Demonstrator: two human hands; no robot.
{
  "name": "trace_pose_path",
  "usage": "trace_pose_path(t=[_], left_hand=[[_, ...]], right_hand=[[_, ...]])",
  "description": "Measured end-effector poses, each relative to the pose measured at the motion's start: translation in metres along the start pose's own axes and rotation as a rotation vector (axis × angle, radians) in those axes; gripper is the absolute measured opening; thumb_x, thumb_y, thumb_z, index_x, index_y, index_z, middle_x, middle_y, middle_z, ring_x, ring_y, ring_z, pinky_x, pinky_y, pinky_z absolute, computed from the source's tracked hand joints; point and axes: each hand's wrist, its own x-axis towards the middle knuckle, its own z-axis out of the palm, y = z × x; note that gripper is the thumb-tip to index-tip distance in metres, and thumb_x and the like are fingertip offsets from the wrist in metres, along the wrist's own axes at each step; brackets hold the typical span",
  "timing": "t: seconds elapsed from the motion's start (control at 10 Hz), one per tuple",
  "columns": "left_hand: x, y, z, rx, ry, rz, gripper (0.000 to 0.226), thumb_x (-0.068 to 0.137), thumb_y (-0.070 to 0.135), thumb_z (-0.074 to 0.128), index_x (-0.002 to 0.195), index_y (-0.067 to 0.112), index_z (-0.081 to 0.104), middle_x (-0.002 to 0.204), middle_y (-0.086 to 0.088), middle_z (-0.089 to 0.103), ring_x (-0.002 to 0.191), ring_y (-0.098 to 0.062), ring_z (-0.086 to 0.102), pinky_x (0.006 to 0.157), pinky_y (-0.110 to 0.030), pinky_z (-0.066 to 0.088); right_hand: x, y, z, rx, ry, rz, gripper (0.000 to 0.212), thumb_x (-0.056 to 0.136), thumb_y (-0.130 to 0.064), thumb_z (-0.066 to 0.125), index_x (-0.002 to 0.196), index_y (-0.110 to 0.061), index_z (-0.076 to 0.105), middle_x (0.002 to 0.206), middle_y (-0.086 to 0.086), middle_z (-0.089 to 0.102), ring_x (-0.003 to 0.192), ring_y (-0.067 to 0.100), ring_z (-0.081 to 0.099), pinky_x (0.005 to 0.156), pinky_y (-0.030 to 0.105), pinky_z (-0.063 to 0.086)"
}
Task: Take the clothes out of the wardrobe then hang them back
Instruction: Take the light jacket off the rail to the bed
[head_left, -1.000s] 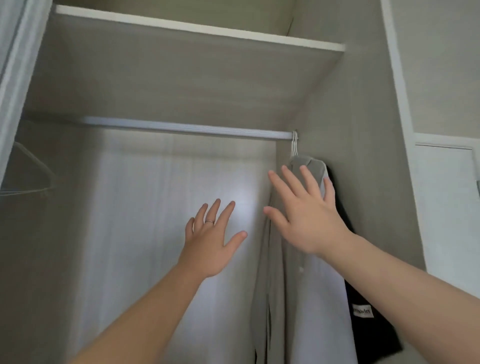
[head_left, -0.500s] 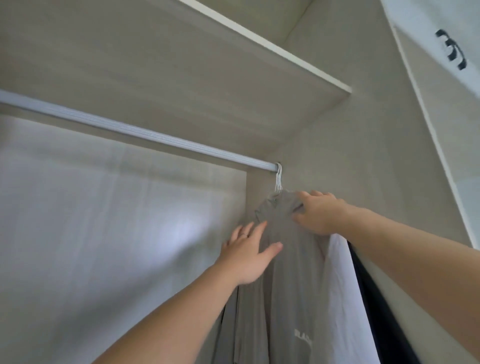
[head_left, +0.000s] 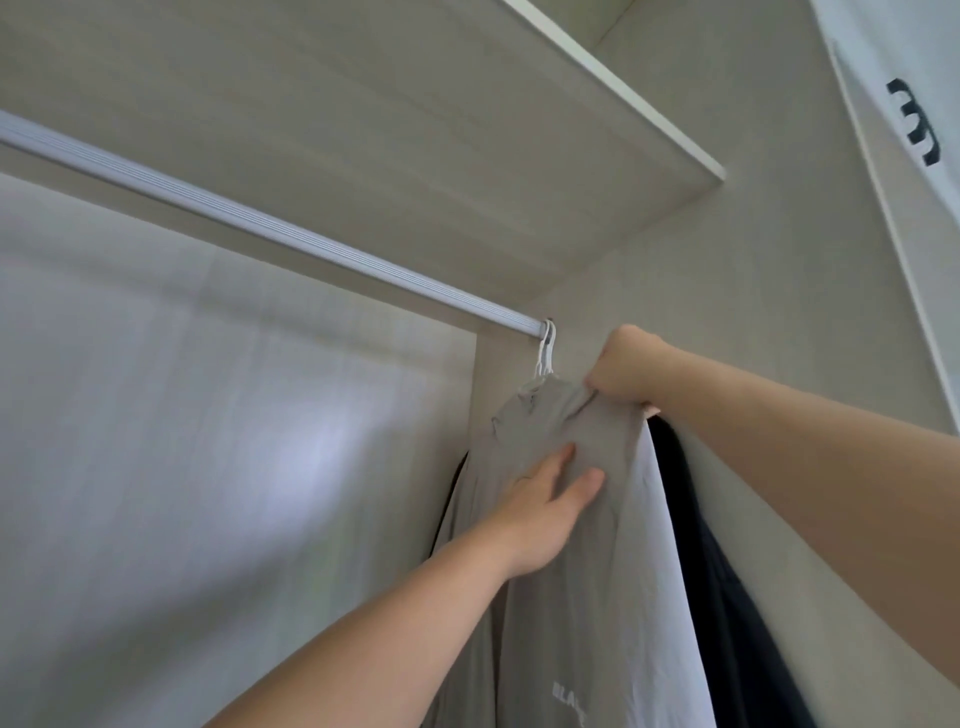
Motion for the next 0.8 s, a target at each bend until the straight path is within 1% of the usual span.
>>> trace_pose_path(t=[0.1,0.2,0.3,0.4,0.5,0.6,0.7,0.8], left_hand=[[-0.003,0.000,0.004,0.018,0.016,0.004,0.070,0.097,0.068,0.037,0.158,0.041,0.016,0.165,0.010,0.021,0.152,-0.014,0.017,0.123,-0.036,0.014],[-0.003,-0.003,0.006,0.034,0.025,0.000,0.070,0.098,0.067,0.037,0.158,0.038,0.016,0.165,0.011,0.019,0.152,-0.013,0.015,0.123,-0.034,0.012],[-0.005,-0.005,0.007,0.060,0.013,-0.010,0.070,0.098,0.065,0.037,0.159,0.037,0.015,0.165,0.011,0.018,0.153,-0.014,0.013,0.124,-0.036,0.012],[-0.008,-0.006,0.008,0.091,0.023,-0.011,0.068,0.100,0.062,0.037,0.159,0.036,0.016,0.165,0.010,0.018,0.152,-0.014,0.014,0.122,-0.033,0.014],[-0.011,-0.006,0.007,0.126,0.020,-0.024,0.067,0.100,0.062,0.037,0.158,0.037,0.016,0.166,0.008,0.017,0.152,-0.014,0.014,0.122,-0.034,0.015],[-0.012,-0.007,0.004,0.180,0.029,-0.018,0.068,0.099,0.064,0.036,0.158,0.039,0.015,0.166,0.008,0.015,0.153,-0.015,0.011,0.123,-0.035,0.014],[-0.010,-0.010,-0.003,0.238,0.053,-0.007,0.069,0.098,0.065,0.037,0.158,0.039,0.014,0.167,0.008,0.014,0.153,-0.016,0.010,0.124,-0.036,0.013],[-0.009,-0.011,-0.012,0.301,0.117,0.019,0.067,0.099,0.063,0.037,0.158,0.039,0.017,0.167,0.006,0.013,0.153,-0.020,0.010,0.124,-0.034,0.011]], right_hand=[[0.001,-0.007,-0.002,0.129,-0.159,0.032,0.017,0.093,-0.010,0.061,0.107,-0.002,0.060,0.097,0.019,0.064,0.063,0.023,0.054,0.040,0.023,0.043],[0.003,-0.011,0.006,0.264,-0.178,0.113,0.030,0.095,-0.009,0.055,0.123,0.000,0.059,0.127,0.021,0.061,0.108,0.033,0.064,0.061,0.030,0.046],[0.013,-0.010,0.022,-0.106,-0.162,-0.077,0.033,0.100,-0.005,0.042,0.129,0.002,0.057,0.136,0.017,0.057,0.124,0.032,0.055,0.091,0.031,0.046],[0.007,-0.009,0.025,-0.096,-0.131,-0.053,0.031,0.101,-0.003,0.034,0.116,0.005,0.060,0.131,0.016,0.059,0.123,0.031,0.055,0.092,0.029,0.043],[0.015,0.002,0.031,0.153,-0.068,-0.033,0.028,0.100,-0.012,0.042,0.076,0.000,0.050,0.091,0.016,0.061,0.097,0.034,0.058,0.073,0.030,0.039],[0.018,0.005,0.034,0.271,0.024,-0.038,0.032,0.098,-0.022,0.051,0.106,0.008,0.058,0.105,0.023,0.062,0.101,0.037,0.059,0.075,0.030,0.040],[0.020,0.006,0.033,0.258,0.102,-0.061,0.034,0.099,-0.024,0.049,0.114,0.006,0.057,0.123,0.026,0.059,0.108,0.040,0.057,0.081,0.033,0.042],[0.024,0.008,0.029,0.237,0.193,-0.091,0.018,0.096,-0.018,0.047,0.091,-0.002,0.053,0.114,0.028,0.060,0.084,0.035,0.051,0.072,0.029,0.038]])
